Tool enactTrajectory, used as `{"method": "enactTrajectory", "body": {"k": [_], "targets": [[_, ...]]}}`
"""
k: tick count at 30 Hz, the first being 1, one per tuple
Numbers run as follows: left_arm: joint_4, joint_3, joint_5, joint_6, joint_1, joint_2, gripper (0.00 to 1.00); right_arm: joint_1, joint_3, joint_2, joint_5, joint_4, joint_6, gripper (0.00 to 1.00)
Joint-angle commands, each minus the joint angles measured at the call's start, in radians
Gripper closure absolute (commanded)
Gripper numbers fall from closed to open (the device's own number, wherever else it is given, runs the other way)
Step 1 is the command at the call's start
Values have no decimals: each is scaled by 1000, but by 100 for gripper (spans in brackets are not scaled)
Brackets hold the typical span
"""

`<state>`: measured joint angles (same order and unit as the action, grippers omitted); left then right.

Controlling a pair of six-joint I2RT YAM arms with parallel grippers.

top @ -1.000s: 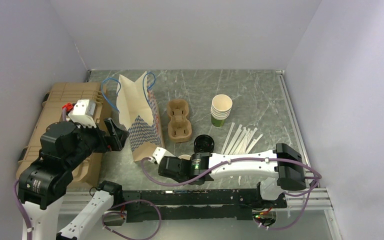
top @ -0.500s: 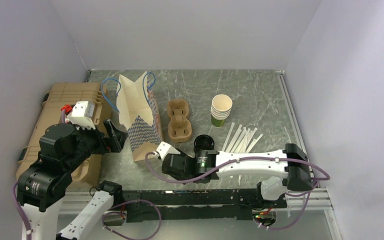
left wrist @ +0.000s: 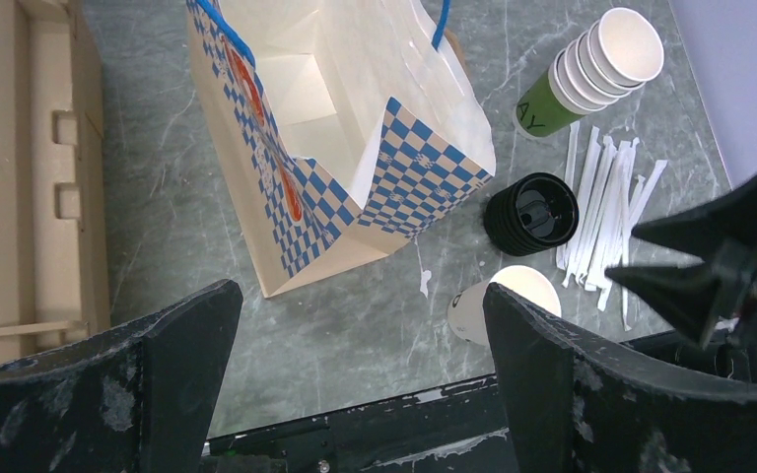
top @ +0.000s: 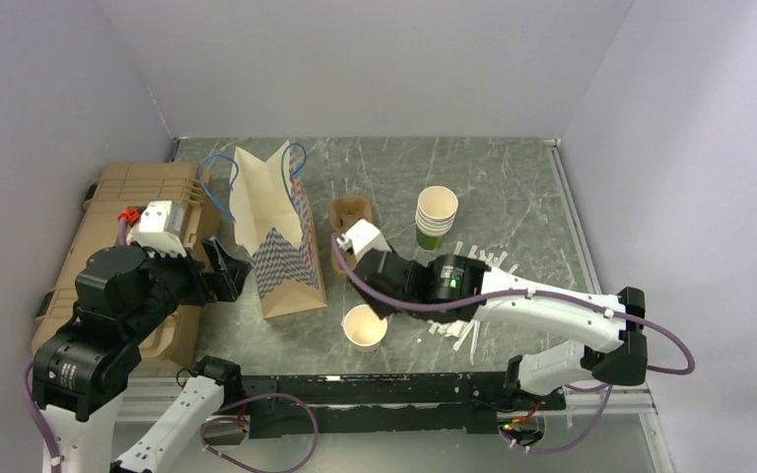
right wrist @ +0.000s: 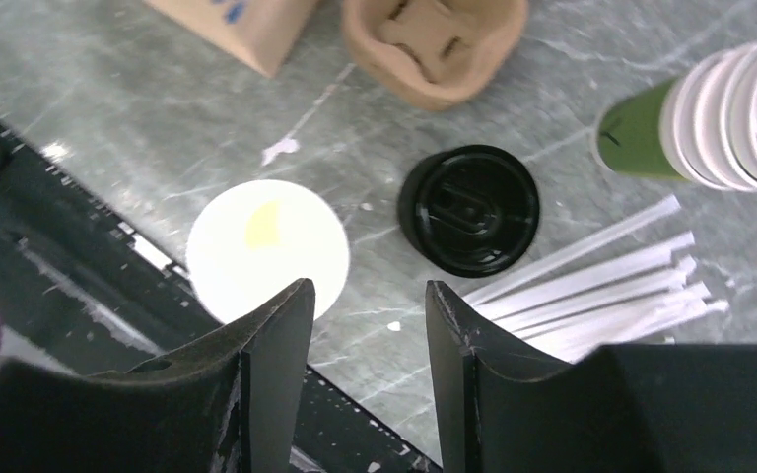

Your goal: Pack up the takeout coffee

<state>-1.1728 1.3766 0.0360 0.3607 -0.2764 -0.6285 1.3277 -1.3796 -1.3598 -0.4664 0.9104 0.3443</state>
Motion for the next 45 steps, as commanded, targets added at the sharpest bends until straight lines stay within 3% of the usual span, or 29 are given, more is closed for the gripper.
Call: {"method": "enactTrajectory", "body": {"k": [1, 15, 39, 45], "targets": [[18, 0, -6, -3, 2, 9, 1, -103, 6, -1, 53, 34, 23, 51], [12, 19, 0, -11, 3, -13, 0, -288, 49, -188, 203, -85, 9, 54], [18, 7, 7, -16, 2, -19, 1, -329, 99, -328, 208, -143, 23, 61], [14, 7, 6, -16, 2, -22, 0, -334, 110, -330, 228, -155, 21, 70]]}}
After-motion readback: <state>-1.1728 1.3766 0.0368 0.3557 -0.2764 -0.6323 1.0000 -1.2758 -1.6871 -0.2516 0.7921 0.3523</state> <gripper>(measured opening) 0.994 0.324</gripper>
